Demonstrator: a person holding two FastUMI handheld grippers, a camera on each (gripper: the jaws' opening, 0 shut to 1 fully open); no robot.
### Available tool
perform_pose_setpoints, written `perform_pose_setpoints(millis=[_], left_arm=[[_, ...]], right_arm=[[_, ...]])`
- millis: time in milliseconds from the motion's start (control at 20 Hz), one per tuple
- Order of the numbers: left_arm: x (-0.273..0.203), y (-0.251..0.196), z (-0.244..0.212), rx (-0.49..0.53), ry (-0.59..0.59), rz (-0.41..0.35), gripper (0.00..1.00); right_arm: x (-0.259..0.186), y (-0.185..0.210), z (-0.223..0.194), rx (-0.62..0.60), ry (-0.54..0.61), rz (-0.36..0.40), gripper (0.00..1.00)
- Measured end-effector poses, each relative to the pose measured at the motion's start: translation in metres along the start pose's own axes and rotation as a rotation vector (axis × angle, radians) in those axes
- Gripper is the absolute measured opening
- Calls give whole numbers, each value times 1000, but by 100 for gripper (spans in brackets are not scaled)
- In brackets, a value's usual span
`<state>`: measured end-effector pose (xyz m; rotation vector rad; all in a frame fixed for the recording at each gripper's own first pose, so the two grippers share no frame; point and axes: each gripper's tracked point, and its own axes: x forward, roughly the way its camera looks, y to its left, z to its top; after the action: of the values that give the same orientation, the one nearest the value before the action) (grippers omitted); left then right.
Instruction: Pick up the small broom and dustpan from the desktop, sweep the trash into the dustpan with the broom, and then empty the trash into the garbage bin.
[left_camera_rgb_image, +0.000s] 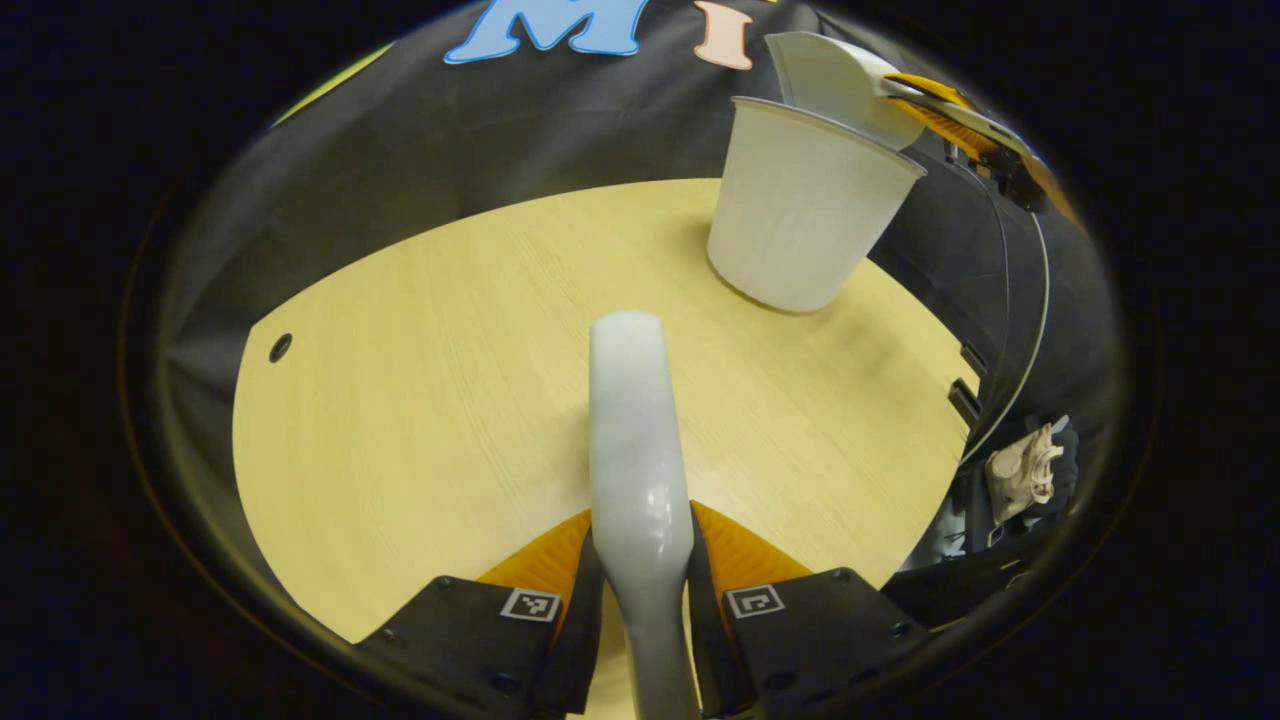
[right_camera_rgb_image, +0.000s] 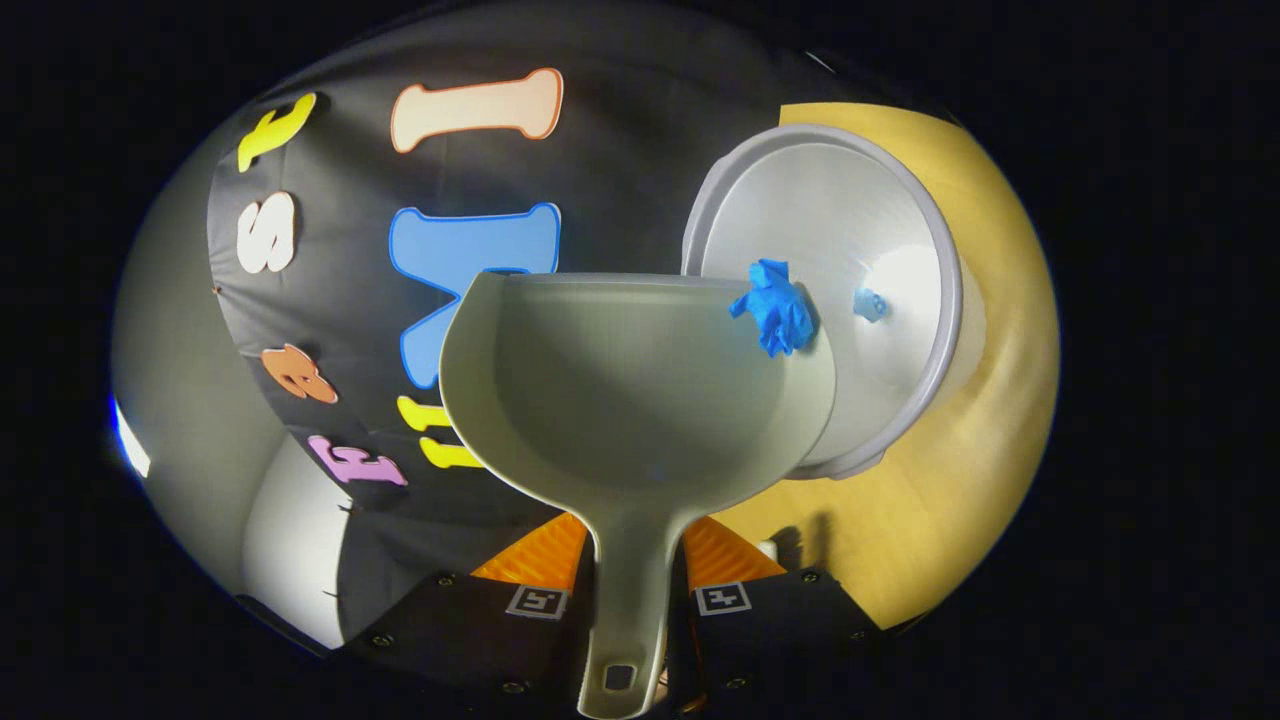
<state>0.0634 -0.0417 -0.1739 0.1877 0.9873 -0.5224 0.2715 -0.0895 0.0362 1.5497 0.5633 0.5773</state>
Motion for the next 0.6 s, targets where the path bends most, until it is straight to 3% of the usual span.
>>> perform_pose_setpoints(millis=[300, 600], left_arm=[[0, -10, 2, 9, -6, -6, 46], [-8, -10, -5, -1, -13, 2, 46]], right_arm=[[1, 15, -3, 118, -11, 128, 32], [3, 25, -20, 68, 7, 143, 32]])
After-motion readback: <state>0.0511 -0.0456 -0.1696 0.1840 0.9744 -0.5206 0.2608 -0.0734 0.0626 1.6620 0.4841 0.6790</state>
